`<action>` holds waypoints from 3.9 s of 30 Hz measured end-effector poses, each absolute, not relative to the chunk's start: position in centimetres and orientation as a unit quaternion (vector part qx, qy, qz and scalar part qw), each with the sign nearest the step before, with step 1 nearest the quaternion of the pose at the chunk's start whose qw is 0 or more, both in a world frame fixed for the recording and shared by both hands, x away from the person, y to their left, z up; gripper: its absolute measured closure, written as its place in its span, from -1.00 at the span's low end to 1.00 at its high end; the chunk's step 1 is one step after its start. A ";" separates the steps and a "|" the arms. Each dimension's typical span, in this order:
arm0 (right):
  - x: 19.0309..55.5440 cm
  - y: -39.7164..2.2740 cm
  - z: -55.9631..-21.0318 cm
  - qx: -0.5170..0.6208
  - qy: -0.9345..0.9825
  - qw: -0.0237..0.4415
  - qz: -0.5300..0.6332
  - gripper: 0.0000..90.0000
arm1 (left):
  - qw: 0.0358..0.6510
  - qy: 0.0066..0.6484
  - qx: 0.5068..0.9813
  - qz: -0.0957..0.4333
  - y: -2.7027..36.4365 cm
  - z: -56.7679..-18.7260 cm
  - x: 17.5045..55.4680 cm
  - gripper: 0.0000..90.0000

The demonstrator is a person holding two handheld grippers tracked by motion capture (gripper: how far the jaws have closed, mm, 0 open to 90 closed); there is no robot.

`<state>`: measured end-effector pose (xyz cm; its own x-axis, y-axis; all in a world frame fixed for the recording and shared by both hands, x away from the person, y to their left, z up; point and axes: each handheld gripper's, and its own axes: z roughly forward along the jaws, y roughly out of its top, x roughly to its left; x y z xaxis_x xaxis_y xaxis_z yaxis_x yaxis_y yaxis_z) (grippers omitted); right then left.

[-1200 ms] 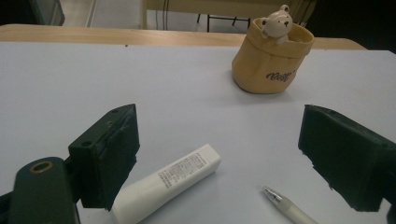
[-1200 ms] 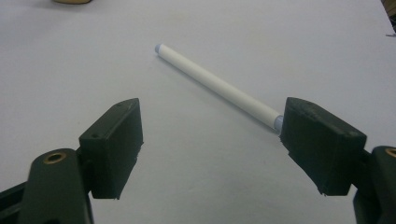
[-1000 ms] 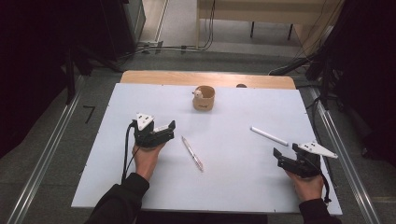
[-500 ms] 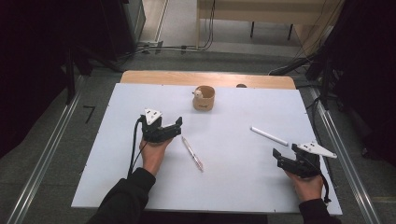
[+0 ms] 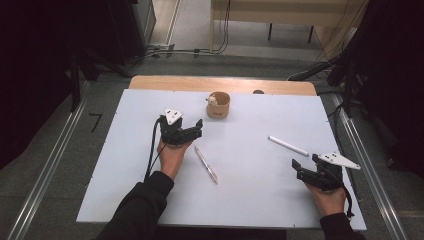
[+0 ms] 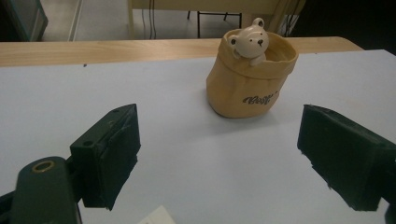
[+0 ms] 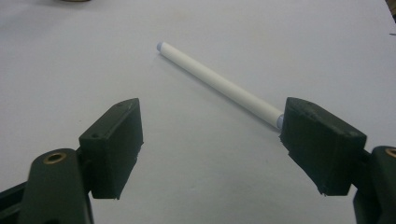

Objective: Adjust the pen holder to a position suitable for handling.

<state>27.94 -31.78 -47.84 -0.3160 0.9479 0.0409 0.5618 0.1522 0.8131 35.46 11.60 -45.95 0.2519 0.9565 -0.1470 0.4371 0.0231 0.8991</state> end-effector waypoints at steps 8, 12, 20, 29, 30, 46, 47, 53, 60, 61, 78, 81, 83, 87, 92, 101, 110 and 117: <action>27.9 -31.8 -47.8 0.526 0.715 0.253 0.384 -0.56 | 0.460 0.546 0.640 0.285 11.0 -45.8 36.7 -0.68; 27.9 -31.8 -47.8 0.527 0.715 0.252 0.383 -0.56 | 0.462 0.546 0.639 0.284 10.8 -45.6 37.2 -0.65; 27.9 -31.8 -47.8 0.527 0.715 0.251 0.385 -0.56 | 0.463 0.540 0.642 0.285 9.6 -44.9 38.7 -0.64; 28.0 -31.9 -47.8 0.525 0.716 0.249 0.387 -0.56 | 0.457 0.541 0.646 0.285 8.5 -45.1 40.4 -0.60; 28.0 -31.9 -47.8 0.525 0.716 0.249 0.387 -0.56 | 0.456 0.541 0.646 0.284 8.4 -45.2 40.6 -0.60; 28.0 -32.0 -47.9 0.529 0.713 0.242 0.391 -0.56 | 0.447 0.536 0.656 0.289 6.7 -44.8 43.8 -0.59; 28.0 -32.1 -47.9 0.529 0.713 0.242 0.392 -0.56 | 0.446 0.536 0.655 0.291 6.5 -44.6 44.0 -0.59; 28.0 -32.1 -47.9 0.528 0.713 0.241 0.393 -0.56 | 0.435 0.537 0.660 0.295 5.6 -44.5 45.2 -0.58; 28.0 -32.2 -47.9 0.529 0.712 0.238 0.396 -0.56 | 0.424 0.539 0.662 0.302 5.0 -45.0 46.1 -0.51; 28.0 -32.2 -47.9 0.529 0.712 0.238 0.396 -0.56 | 0.422 0.540 0.662 0.304 5.0 -45.2 46.2 -0.50; 28.0 -32.2 -47.9 0.531 0.712 0.234 0.395 -0.56 | 0.403 0.552 0.667 0.297 4.4 -46.6 47.7 -0.37; 28.0 -32.2 -48.0 0.532 0.712 0.234 0.394 -0.56 | 0.400 0.554 0.667 0.298 4.5 -46.7 47.9 -0.29; 28.1 -32.2 -48.0 0.532 0.712 0.233 0.394 -0.56 | 0.398 0.558 0.666 0.295 4.6 -46.8 48.0 -0.28; 28.1 -32.2 -48.0 0.532 0.713 0.233 0.394 -0.56 | 0.385 0.565 0.673 0.282 4.5 -46.8 48.5 -0.25; 28.0 -32.2 -48.0 0.533 0.712 0.233 0.392 -0.56 | 0.364 0.569 0.681 0.283 4.1 -46.6 49.0 -0.14; 28.1 -32.2 -48.1 0.537 0.711 0.230 0.390 -0.56 | 0.364 0.565 0.683 0.285 3.5 -47.0 49.2 0.19; 28.1 -32.2 -48.1 0.540 0.710 0.228 0.390 -0.56 | 0.377 0.572 0.677 0.269 3.8 -46.6 49.3 0.28; 28.1 -32.3 -48.1 0.540 0.709 0.228 0.392 -0.56 | 0.376 0.572 0.678 0.267 3.8 -46.5 49.2 0.30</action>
<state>28.09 -32.30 -48.09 -0.3139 0.9442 0.1000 0.5871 0.1102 0.8020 49.17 3.83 -46.54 0.2035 0.9767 -0.0678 0.5745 -0.0630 0.8161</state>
